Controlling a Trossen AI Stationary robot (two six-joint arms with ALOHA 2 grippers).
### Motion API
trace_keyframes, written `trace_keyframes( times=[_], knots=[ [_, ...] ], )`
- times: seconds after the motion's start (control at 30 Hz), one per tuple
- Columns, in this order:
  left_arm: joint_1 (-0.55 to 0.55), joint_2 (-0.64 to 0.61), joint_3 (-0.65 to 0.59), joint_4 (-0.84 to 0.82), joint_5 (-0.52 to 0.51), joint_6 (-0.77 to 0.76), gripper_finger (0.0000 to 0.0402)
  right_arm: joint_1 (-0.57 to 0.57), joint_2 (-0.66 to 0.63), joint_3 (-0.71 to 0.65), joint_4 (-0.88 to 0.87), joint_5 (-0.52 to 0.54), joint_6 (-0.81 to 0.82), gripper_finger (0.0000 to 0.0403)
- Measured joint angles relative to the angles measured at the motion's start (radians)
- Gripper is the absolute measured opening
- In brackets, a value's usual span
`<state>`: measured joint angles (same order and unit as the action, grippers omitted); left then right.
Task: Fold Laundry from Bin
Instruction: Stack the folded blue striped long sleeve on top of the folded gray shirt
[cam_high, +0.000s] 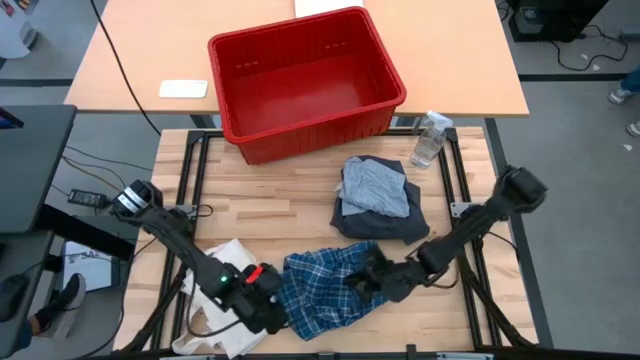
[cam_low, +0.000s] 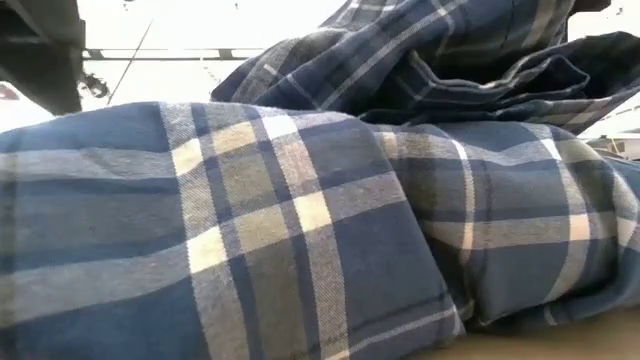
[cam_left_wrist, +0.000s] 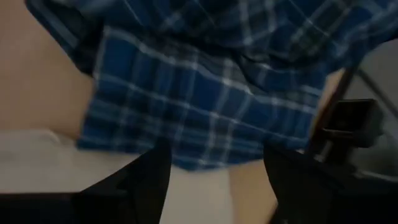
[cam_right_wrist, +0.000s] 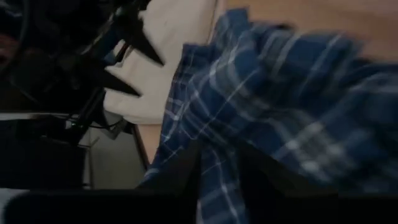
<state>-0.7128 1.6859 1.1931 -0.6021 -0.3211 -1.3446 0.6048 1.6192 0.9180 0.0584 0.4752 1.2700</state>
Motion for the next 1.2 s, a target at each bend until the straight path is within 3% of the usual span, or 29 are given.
trace_keyframes(
  times=[0.27,0.4,0.53,0.7,1.0,1.2],
  knots=[
    [-0.028,0.001,-0.073,0.024,0.002,-0.189,0.028,0.085,-0.155,0.0,-0.453,0.032,0.224,0.0227],
    [-0.005,0.002,-0.163,0.201,0.004,-0.205,0.0309,0.131,-0.143,0.0,-0.605,0.036,0.366,0.0289],
    [0.044,0.002,-0.219,0.355,0.003,-0.18,0.0344,0.151,-0.115,-0.033,-0.633,0.009,0.459,0.0351],
    [0.105,0.002,-0.249,0.35,0.004,-0.147,0.0374,0.125,-0.098,-0.091,-0.464,-0.031,0.389,0.0392],
    [0.202,0.028,-0.272,0.406,0.006,-0.011,0.0377,0.002,-0.087,-0.261,-0.063,-0.034,0.306,0.0388],
    [0.242,0.093,-0.272,0.537,0.044,0.025,0.0358,-0.017,-0.004,-0.289,0.11,-0.123,0.349,0.0379]
  ],
)
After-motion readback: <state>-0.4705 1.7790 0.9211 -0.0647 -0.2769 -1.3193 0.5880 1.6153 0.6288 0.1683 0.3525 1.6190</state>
